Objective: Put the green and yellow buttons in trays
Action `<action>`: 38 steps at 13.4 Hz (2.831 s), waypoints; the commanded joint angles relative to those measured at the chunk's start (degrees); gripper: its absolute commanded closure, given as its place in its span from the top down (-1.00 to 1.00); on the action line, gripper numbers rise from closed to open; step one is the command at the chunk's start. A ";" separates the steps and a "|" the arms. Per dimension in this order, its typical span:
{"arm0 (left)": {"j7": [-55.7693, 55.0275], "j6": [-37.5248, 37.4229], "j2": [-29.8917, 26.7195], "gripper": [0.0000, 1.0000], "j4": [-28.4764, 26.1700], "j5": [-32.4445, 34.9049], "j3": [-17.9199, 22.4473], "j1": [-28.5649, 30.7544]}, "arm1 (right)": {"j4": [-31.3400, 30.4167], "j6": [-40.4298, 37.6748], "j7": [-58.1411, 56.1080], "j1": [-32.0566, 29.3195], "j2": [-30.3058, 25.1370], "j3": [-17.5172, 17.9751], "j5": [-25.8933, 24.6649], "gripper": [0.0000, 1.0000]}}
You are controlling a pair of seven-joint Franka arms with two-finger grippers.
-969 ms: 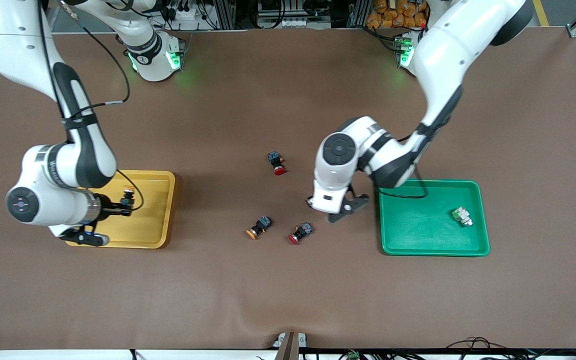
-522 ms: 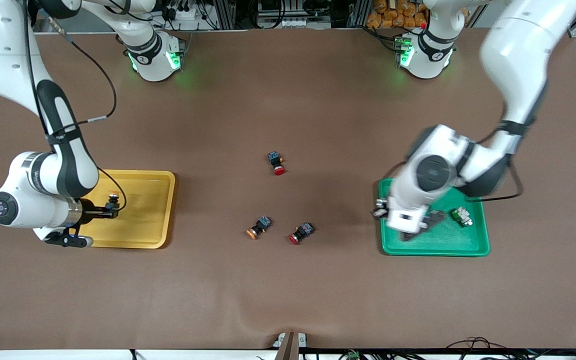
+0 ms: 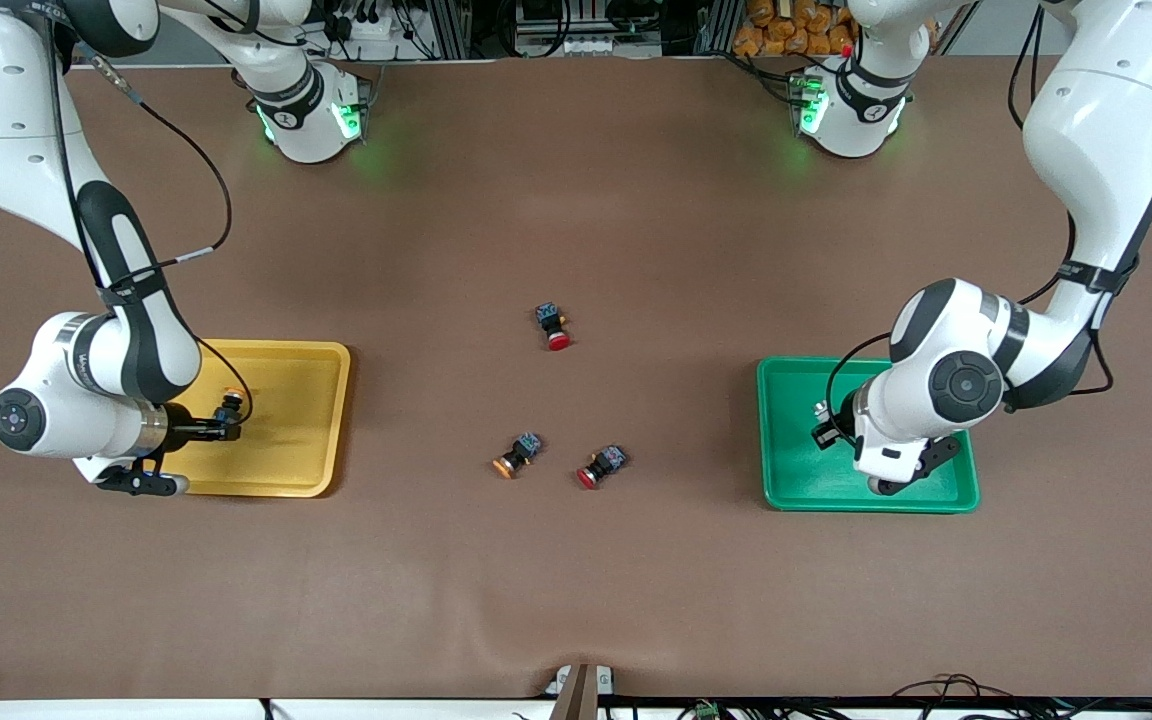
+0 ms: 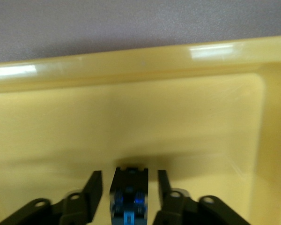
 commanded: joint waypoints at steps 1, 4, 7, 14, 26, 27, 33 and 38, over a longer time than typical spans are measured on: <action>0.45 4.75 0.82 -1.00 -1.79 0.52 1.46 0.16 | -0.14 -1.08 -0.02 -0.71 -1.32 0.76 -0.29 1.00; 0.36 6.43 1.52 -1.00 -2.67 4.10 2.25 -0.02 | 4.24 -9.40 0.85 -0.01 -2.19 0.85 0.23 1.00; 0.36 7.22 2.23 -1.00 -2.76 4.56 2.43 -0.11 | 9.00 -16.54 3.04 0.69 -2.37 1.37 1.02 1.00; 0.36 7.58 2.49 -1.00 -3.02 5.62 2.69 -0.11 | 11.64 -19.98 25.69 9.82 -4.66 1.46 7.87 1.00; -0.52 4.96 -1.35 1.00 -2.41 7.03 2.43 0.33 | 16.56 -6.20 65.35 27.40 0.17 1.46 11.92 1.00; -0.43 3.46 -3.11 1.00 -2.32 6.41 1.73 0.24 | 17.26 -5.06 67.37 28.28 0.87 1.46 11.92 1.00; 1.06 -5.68 -11.12 1.00 -0.91 6.32 -5.03 0.50 | 20.86 5.30 76.33 33.64 7.71 1.46 11.75 1.00; 11.59 -11.76 -16.39 1.00 4.00 -0.62 -9.96 3.31 | 29.31 7.35 79.78 37.34 16.96 0.67 8.69 1.00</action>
